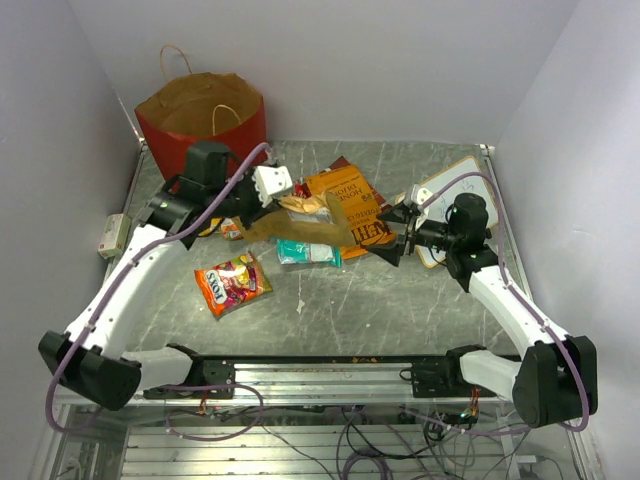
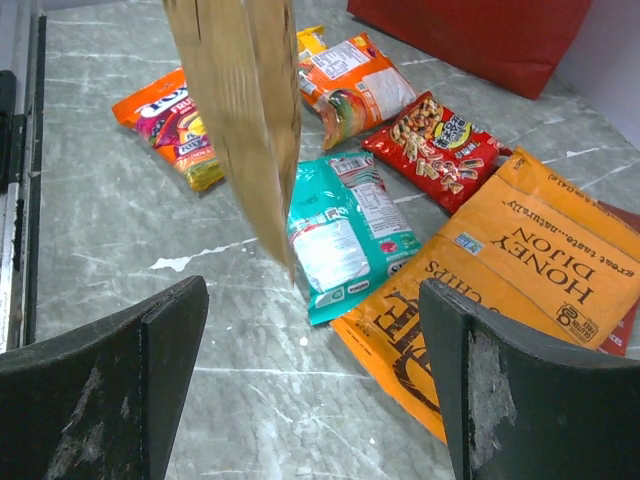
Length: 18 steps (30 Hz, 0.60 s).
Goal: Place the snacks into the paper bag
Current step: Pick up the snack from the center of the board, then place the snack in the paper bag.
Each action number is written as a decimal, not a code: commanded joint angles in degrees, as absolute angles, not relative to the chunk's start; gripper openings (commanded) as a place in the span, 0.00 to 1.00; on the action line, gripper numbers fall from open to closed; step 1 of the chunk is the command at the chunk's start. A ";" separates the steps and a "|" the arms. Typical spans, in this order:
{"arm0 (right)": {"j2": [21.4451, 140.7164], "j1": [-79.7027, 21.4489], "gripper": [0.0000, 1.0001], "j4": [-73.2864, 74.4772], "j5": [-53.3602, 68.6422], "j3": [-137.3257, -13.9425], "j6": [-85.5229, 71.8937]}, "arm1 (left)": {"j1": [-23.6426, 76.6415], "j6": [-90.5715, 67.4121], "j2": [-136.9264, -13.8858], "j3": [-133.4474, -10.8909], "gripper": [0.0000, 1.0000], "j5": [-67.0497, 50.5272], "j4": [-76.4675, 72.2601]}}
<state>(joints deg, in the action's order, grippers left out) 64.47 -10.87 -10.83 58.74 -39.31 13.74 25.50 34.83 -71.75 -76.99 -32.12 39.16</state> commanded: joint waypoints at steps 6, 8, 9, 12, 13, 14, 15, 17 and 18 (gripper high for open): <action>64.33 -9.76 0.87 -10.55 59.32 -41.00 13.53 | 23.16 33.87 -66.63 -86.96 0.07 -15.23 42.38; 64.57 -9.61 0.87 -10.63 59.16 -40.96 13.66 | 23.12 33.47 -67.31 -89.54 0.07 -11.54 43.67; 64.70 -9.58 0.87 -10.62 59.09 -40.96 13.77 | 23.12 33.22 -67.73 -90.76 0.07 -9.19 44.22; 65.30 -9.41 0.87 -10.37 58.95 -40.97 13.95 | 22.91 33.28 -69.34 -94.58 0.07 -4.09 45.49; 65.38 -9.39 0.87 -10.37 58.97 -40.95 13.91 | 22.87 33.49 -69.93 -95.94 0.07 -2.60 46.05; 65.43 -9.28 0.87 -10.37 58.93 -40.91 13.89 | 22.73 33.67 -70.53 -97.27 0.07 -1.28 46.66; 65.54 -9.17 0.87 -10.51 59.01 -40.78 13.82 | 22.49 34.00 -71.13 -98.70 0.07 -0.15 47.15; 65.46 -8.98 0.87 -10.72 59.19 -40.65 13.71 | 21.97 34.62 -72.36 -101.31 0.07 2.08 47.67; 65.42 -8.97 0.87 -10.68 59.19 -40.61 13.83 | 21.71 34.93 -73.01 -102.70 0.07 3.23 47.94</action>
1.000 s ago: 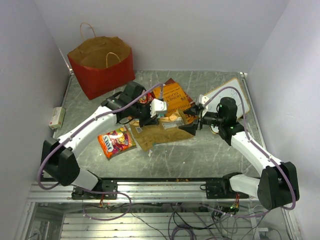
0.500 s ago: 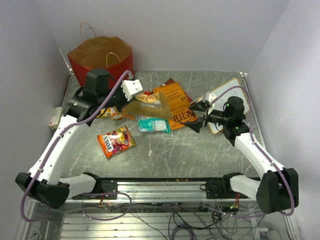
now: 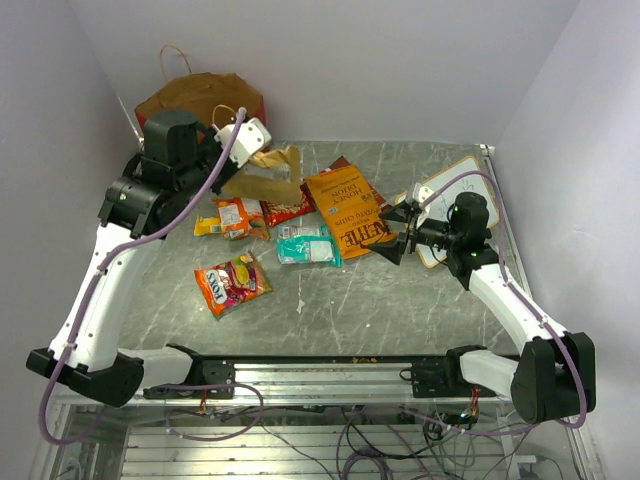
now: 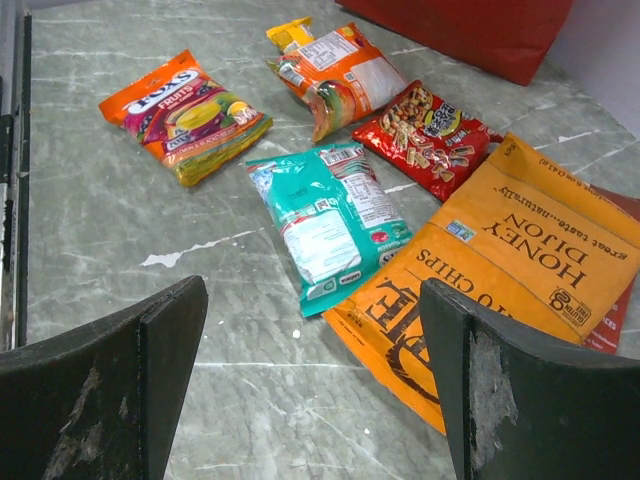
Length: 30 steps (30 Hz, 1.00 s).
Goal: Place the snacks into the paper bag
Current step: Place the snack in the paper bag.
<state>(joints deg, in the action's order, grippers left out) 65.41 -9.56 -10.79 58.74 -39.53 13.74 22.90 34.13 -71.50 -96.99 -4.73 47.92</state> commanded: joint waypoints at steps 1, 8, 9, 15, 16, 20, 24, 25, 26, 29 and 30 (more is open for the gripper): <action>65.43 -8.94 0.87 -10.64 59.19 -40.57 13.96 | 21.38 35.24 -73.76 -104.06 0.07 4.23 48.21; 66.11 -8.89 0.88 -10.06 59.90 -40.58 14.80 | 17.89 35.77 -78.64 -114.56 0.07 8.33 49.45; 66.29 -8.92 0.88 -9.98 59.97 -40.65 14.91 | 17.46 35.77 -79.37 -115.92 0.07 8.69 49.49; 67.67 -8.88 0.88 -8.92 59.96 -40.91 16.16 | 14.43 34.91 -85.53 -126.00 0.07 9.47 49.74; 67.92 -8.88 0.88 -8.73 60.12 -41.00 16.21 | 13.75 34.49 -86.53 -127.61 0.07 9.34 49.54; 68.94 -8.96 0.88 -7.74 60.25 -41.54 16.82 | 11.46 32.59 -89.60 -132.98 0.07 9.32 46.60; 69.25 -9.05 0.89 -8.21 59.76 -41.44 16.04 | 9.57 30.97 -92.22 -135.67 0.07 10.13 41.98; 69.26 -9.05 0.89 -8.52 59.57 -41.40 15.74 | 9.24 30.56 -93.01 -136.45 0.07 10.34 40.89; 69.30 -9.01 0.89 -8.60 59.38 -41.40 15.59 | 8.83 30.04 -93.73 -137.08 0.07 10.59 39.89; 69.25 -9.05 0.89 -8.72 59.11 -41.37 15.47 | 7.55 28.59 -96.24 -138.98 0.07 10.57 36.61; 69.27 -9.05 0.89 -8.71 59.08 -41.39 15.40 | 7.15 27.92 -97.24 -140.02 0.07 10.21 36.04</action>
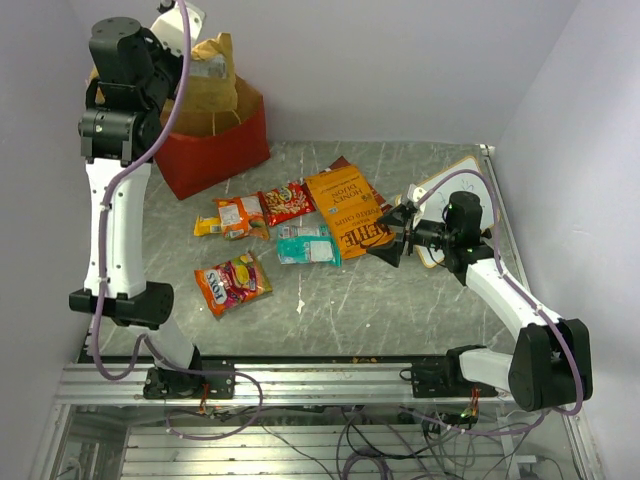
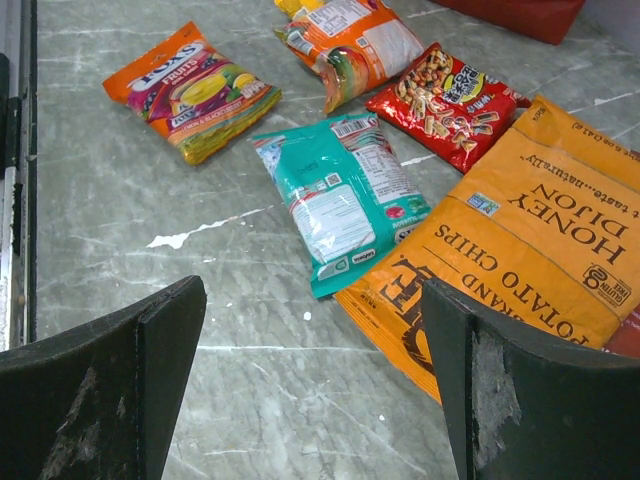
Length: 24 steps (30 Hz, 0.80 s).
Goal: Place the snacks into the paper bag
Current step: Place the snack in the paper bag.
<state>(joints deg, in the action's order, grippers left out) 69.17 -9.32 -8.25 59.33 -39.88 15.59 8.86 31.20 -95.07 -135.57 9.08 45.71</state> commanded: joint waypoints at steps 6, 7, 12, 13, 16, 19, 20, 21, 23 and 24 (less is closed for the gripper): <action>69.57 -9.05 0.89 -8.31 58.89 -41.46 15.85 | 5.51 26.21 -101.25 -142.54 0.07 8.50 31.78; 69.60 -9.05 0.89 -8.08 58.74 -41.48 16.01 | 5.33 26.20 -101.88 -142.76 0.07 8.48 31.28; 69.74 -8.96 0.89 -7.65 58.19 -41.49 16.55 | 5.19 26.44 -105.66 -144.18 0.07 7.69 29.06; 69.97 -8.96 0.89 -7.54 58.18 -41.48 16.73 | 5.19 26.25 -106.79 -145.06 0.07 7.34 29.01; 70.47 -8.92 0.89 -7.15 58.01 -41.66 17.08 | 5.19 26.15 -109.53 -145.85 0.07 5.76 27.55; 70.74 -8.91 0.89 -6.99 57.83 -41.66 17.37 | 5.19 26.06 -111.40 -145.73 0.07 4.55 26.11; 70.75 -8.96 0.89 -6.81 57.72 -41.66 17.56 | 5.19 26.05 -112.04 -145.72 0.07 4.14 25.88; 70.72 -8.87 0.89 -6.59 57.70 -41.70 17.78 | 5.19 26.08 -112.67 -145.72 0.07 3.57 25.78; 70.59 -8.88 0.89 -6.15 57.52 -41.79 18.32 | 5.21 26.02 -113.84 -145.72 0.07 3.07 25.83; 70.42 -8.81 0.89 -5.93 57.41 -41.83 18.76 | 5.19 25.91 -114.23 -145.29 0.07 2.78 25.84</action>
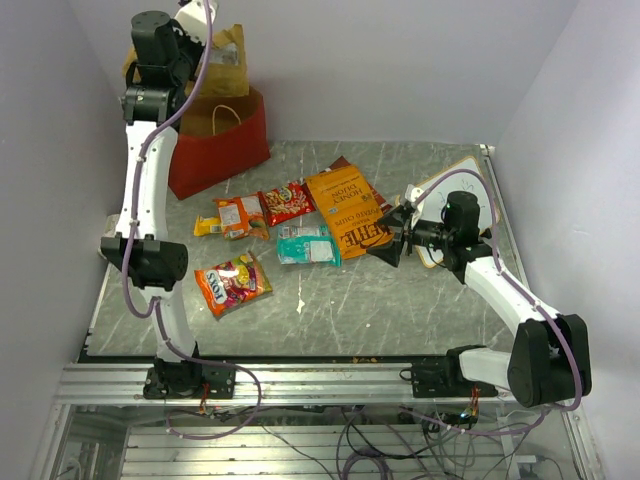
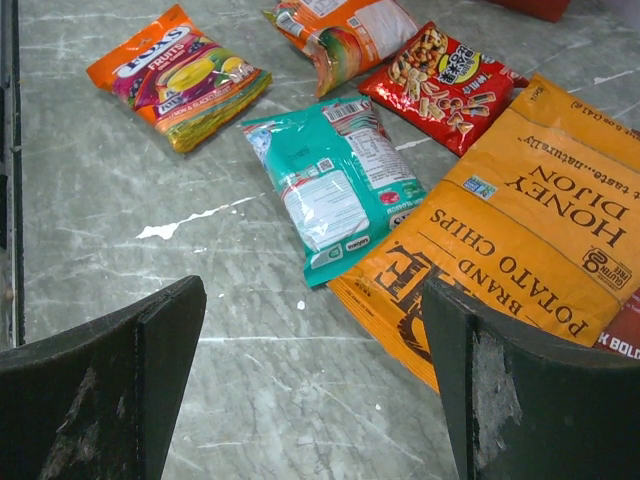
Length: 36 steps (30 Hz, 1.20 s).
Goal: Place the snacks into the paper bag
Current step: Place the snack in the paper bag.
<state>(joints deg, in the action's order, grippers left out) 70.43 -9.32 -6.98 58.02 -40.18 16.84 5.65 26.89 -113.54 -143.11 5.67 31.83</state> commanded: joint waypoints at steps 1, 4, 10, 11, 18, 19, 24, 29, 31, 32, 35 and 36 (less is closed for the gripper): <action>70.29 -8.79 0.89 -5.70 57.35 -41.91 18.99 | 5.19 25.85 -114.55 -144.63 0.07 2.60 25.85; 69.98 -8.68 0.90 -5.07 57.43 -42.08 19.57 | 5.19 26.05 -114.51 -141.07 0.07 2.51 25.44; 69.77 -8.61 0.90 -4.32 57.66 -42.36 19.87 | 5.19 27.78 -112.96 -132.48 0.07 2.83 25.16; 69.78 -8.59 0.90 -4.31 57.66 -42.36 19.97 | 5.19 27.87 -112.94 -131.59 0.07 2.36 25.59; 68.90 -8.50 0.90 -4.87 57.96 -41.97 19.44 | 5.19 27.73 -114.63 -129.48 0.07 -5.10 32.56; 68.78 -8.52 0.90 -4.96 58.05 -41.85 19.29 | 5.19 27.99 -114.88 -129.53 0.07 -6.26 33.81; 68.21 -8.42 0.90 -5.18 58.57 -41.83 19.01 | 5.19 31.72 -115.44 -128.68 0.07 -10.07 40.99; 67.59 -8.38 0.90 -5.19 58.96 -41.82 18.75 | 5.19 35.72 -115.19 -126.93 0.07 -11.70 47.41; 67.61 -8.41 0.90 -5.27 59.19 -41.84 18.59 | 5.19 36.47 -115.31 -126.96 0.07 -12.71 50.20; 67.59 -8.43 0.90 -5.35 59.33 -41.84 18.51 | 5.19 36.76 -115.38 -127.12 0.07 -13.07 51.55; 67.74 -8.42 0.91 -5.44 59.58 -41.79 18.40 | 5.19 37.23 -115.34 -127.59 0.07 -13.28 54.10; 67.70 -8.43 0.91 -5.45 59.56 -41.82 18.37 | 5.19 37.24 -115.16 -127.61 0.07 -13.01 54.47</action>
<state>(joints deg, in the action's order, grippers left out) 68.55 -8.78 -4.82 58.57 -40.53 18.68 5.50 35.42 -115.57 -126.37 -10.46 51.29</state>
